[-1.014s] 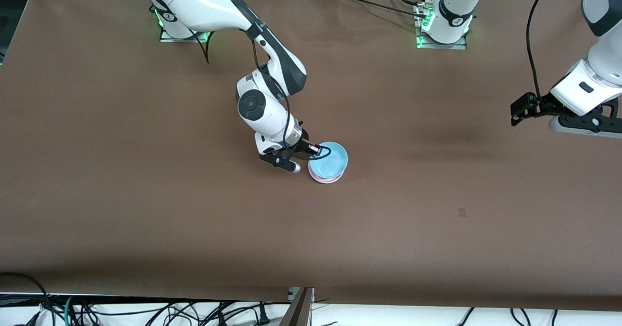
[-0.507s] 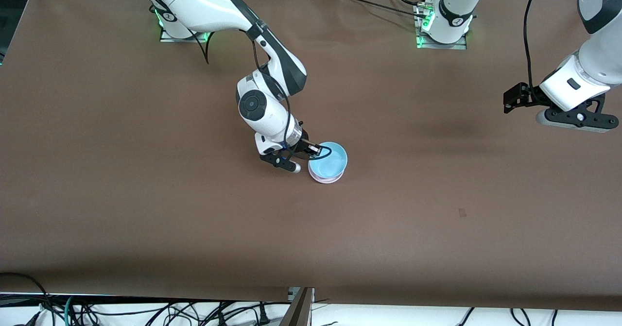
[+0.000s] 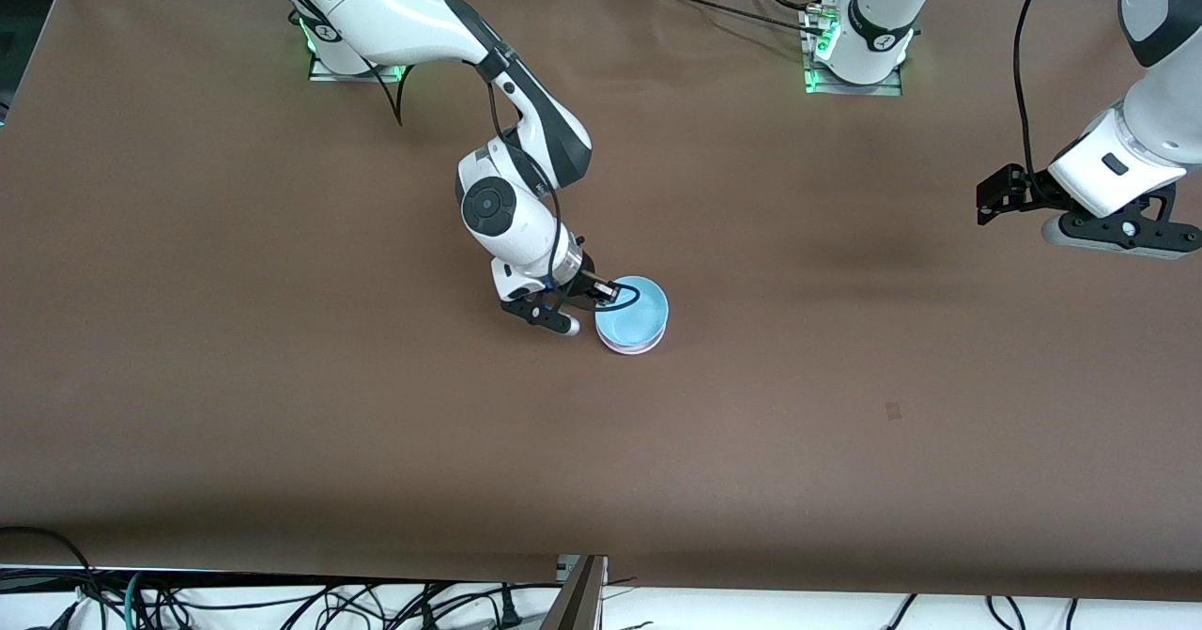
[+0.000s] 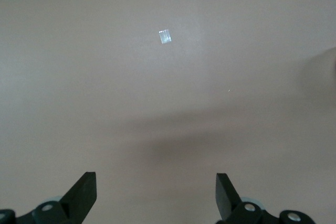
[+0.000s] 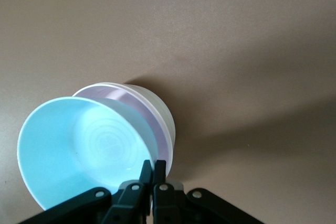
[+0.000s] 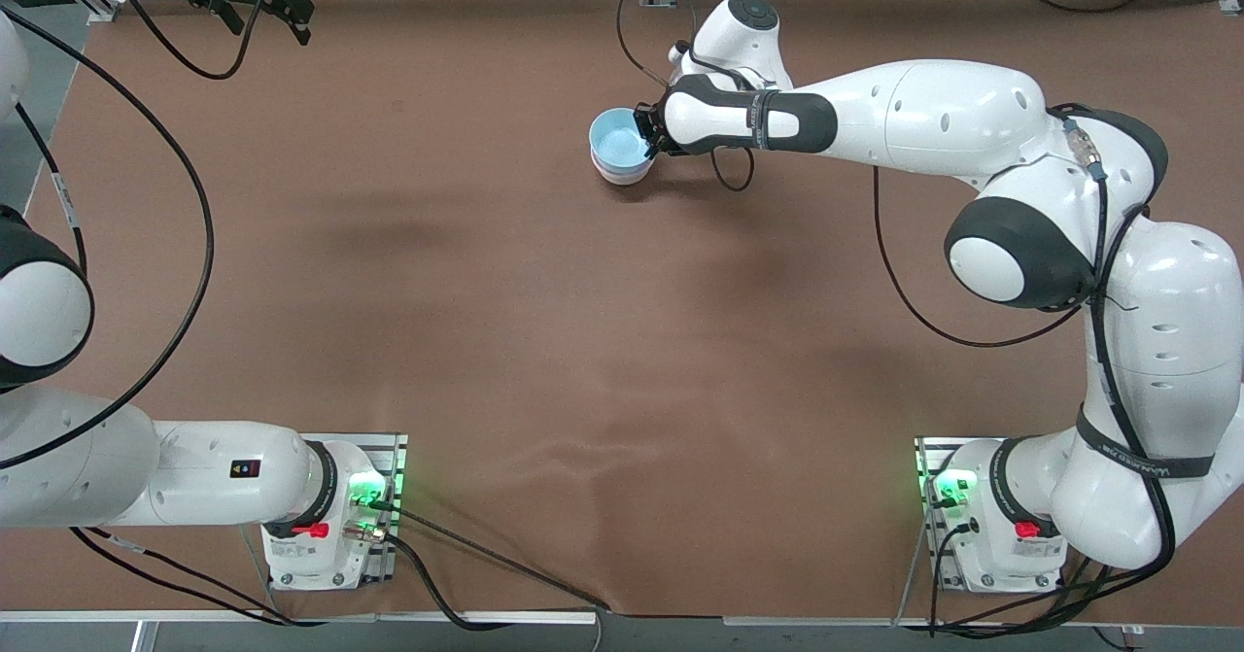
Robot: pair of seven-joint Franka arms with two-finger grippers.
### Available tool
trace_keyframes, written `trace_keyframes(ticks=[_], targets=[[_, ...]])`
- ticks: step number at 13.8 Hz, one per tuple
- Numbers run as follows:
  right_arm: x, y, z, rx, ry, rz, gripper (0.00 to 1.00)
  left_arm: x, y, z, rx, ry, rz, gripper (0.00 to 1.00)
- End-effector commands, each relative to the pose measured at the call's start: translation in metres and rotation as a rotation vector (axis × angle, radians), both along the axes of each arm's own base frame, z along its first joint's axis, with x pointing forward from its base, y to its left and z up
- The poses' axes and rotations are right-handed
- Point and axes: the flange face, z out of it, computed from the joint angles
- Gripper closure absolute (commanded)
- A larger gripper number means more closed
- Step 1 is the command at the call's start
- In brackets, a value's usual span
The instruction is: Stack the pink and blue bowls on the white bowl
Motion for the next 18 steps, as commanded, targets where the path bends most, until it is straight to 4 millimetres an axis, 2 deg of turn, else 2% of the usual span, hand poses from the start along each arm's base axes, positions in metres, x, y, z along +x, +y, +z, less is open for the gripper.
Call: trace_keyframes(ticks=[1, 5, 7, 8, 9, 11, 13, 14, 16, 18], targets=[[0.004, 0.004, -0.003, -0.009, -0.014, 0.005, 1.0, 0.012, 0.0, 0.009, 0.007, -0.021, -0.023, 0.0], [0.004, 0.004, -0.002, -0.006, -0.016, -0.001, 1.0, 0.015, -0.003, 0.006, 0.006, -0.017, -0.028, 0.0], [0.006, 0.004, -0.001, -0.004, -0.019, -0.003, 0.57, 0.017, -0.004, 0.006, 0.002, -0.018, -0.028, 0.0], [0.006, 0.004, 0.0, -0.003, -0.02, -0.003, 0.32, 0.017, -0.006, 0.006, 0.003, -0.017, -0.031, 0.0], [0.007, 0.004, 0.001, -0.001, -0.022, -0.005, 0.14, 0.016, -0.008, 0.005, 0.003, -0.011, -0.034, 0.0], [0.009, 0.007, 0.011, 0.013, -0.028, -0.008, 0.09, 0.017, -0.013, 0.008, 0.003, -0.023, -0.044, 0.0], [0.016, 0.011, 0.029, 0.034, -0.04, -0.02, 0.07, 0.021, -0.014, 0.011, -0.005, -0.032, -0.043, 0.0], [0.016, 0.011, 0.039, 0.03, -0.04, -0.017, 0.02, 0.021, -0.014, 0.011, -0.005, -0.032, -0.043, 0.0], [0.026, -0.012, 0.078, -0.006, -0.026, -0.018, 0.01, 0.022, -0.013, 0.012, -0.005, -0.033, -0.041, 0.0], [0.033, -0.047, 0.131, -0.109, -0.024, 0.011, 0.01, 0.027, -0.015, 0.016, -0.006, -0.044, -0.046, 0.0]])
